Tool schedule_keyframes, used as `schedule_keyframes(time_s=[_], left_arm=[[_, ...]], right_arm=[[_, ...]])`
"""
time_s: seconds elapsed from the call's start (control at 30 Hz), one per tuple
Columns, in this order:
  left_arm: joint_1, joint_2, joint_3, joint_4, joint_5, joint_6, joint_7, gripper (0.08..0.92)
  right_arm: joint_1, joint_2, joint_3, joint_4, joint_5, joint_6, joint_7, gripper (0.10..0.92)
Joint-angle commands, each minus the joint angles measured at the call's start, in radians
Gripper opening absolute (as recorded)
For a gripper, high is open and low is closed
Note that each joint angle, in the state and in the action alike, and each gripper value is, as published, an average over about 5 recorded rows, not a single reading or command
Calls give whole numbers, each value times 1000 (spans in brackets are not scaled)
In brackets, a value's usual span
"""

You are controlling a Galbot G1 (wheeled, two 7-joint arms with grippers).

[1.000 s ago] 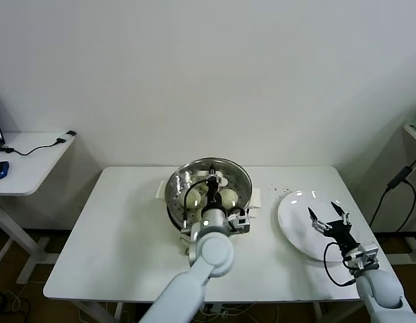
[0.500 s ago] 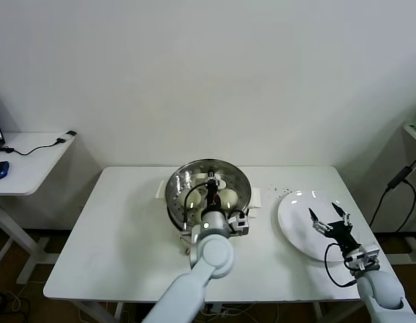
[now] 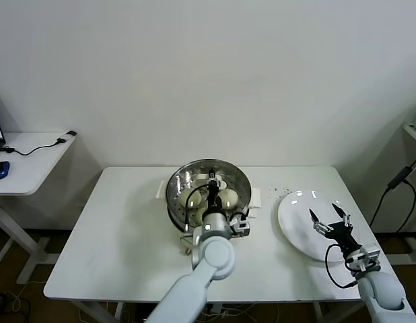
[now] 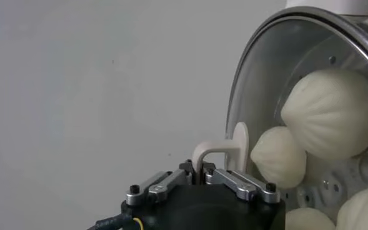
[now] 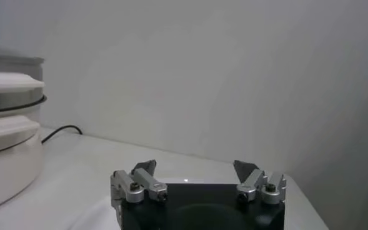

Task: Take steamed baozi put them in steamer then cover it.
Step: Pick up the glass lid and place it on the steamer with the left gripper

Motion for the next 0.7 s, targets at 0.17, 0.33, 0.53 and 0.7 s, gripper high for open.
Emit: schedule_keyframes(time_s=[0.17,0.33,0.53,0.7], left_arm=[[13,23,9,-35,-31,18,7,171],[17,63,24,-108,-57,31,39,283],[39,104,19,-220,-100,48,68,456],[87,155,2,-300,-105,38,77,603]], right_arm=[[1,-10,3,-2,2,-2,-4,823],[4,-16,1,-2,3,-7,-3,823],[10,-19,-2,-2,3,-18,-1,823],[19,-19,-9,3,0,-34,5,823]])
